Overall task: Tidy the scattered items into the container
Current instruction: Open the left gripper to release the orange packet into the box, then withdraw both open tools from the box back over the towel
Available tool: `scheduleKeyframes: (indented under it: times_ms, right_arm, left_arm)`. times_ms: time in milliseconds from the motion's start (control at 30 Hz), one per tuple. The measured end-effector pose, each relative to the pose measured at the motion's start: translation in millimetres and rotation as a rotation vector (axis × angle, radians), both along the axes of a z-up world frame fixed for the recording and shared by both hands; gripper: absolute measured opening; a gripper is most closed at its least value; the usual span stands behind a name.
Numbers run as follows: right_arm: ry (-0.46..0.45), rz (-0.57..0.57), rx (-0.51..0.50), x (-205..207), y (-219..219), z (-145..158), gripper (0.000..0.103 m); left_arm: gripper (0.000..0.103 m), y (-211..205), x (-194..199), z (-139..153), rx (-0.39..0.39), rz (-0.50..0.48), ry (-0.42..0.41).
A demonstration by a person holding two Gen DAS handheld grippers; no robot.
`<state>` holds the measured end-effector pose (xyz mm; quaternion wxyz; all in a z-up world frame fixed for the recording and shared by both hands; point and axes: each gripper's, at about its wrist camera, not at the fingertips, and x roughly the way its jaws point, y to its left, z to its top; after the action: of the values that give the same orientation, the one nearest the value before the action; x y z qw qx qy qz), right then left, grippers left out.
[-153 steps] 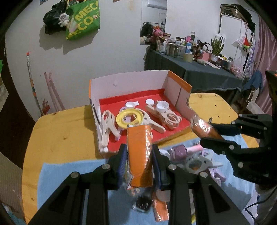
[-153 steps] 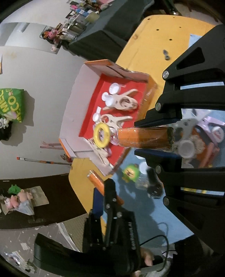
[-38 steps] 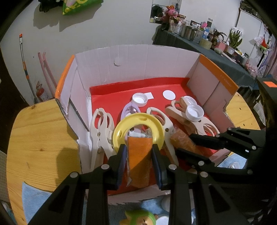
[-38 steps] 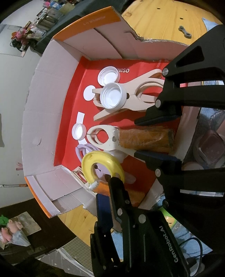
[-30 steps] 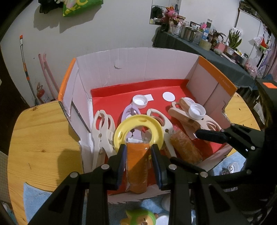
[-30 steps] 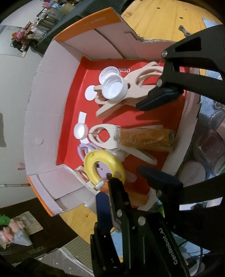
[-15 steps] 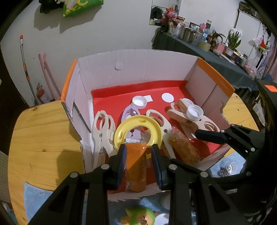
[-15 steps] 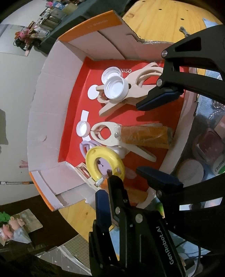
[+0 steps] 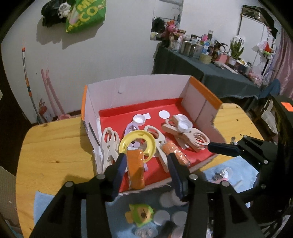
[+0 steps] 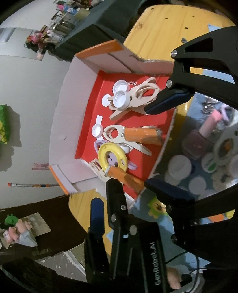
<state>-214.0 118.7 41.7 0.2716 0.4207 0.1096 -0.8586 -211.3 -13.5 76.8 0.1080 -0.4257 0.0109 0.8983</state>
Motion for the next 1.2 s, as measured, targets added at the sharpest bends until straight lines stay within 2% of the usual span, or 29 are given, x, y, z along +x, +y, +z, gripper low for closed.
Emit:
scheduleKeyframes:
  times_ms: [100, 200, 333, 500, 600, 833, 1067, 1200]
  right_arm:
    - [0.014, 0.000, -0.014, 13, 6, 8, 0.073]
    - [0.043, 0.004, -0.024, 31, 14, 19, 0.079]
    - [0.078, -0.001, -0.041, 58, 28, 33, 0.079]
    - [0.106, -0.025, -0.052, 91, 50, 40, 0.083]
    - [0.105, -0.046, -0.046, 106, 60, 35, 0.084]
    - [0.074, -0.072, -0.032, 135, 73, 14, 0.084]
    - [0.011, -0.122, -0.011, 148, 85, -17, 0.084]
    - [-0.012, -0.144, -0.030, 151, 92, -25, 0.084]
  left_arm:
    - [0.059, -1, 15, 8, 0.005, -0.015, 0.018]
    - [0.065, -3, 30, 13, 0.001, -0.030, 0.032]
    - [0.070, -4, 52, 13, -0.010, -0.059, 0.035]
    - [0.078, -1, 80, -1, -0.026, -0.166, 0.017]
    - [0.078, -1, 91, -15, -0.062, -0.194, 0.011]
    - [0.078, -5, 110, -45, -0.092, -0.258, -0.019]
    - [0.078, 2, 123, -69, -0.133, -0.329, -0.035]
    - [0.078, 5, 123, -78, -0.124, -0.345, -0.058]
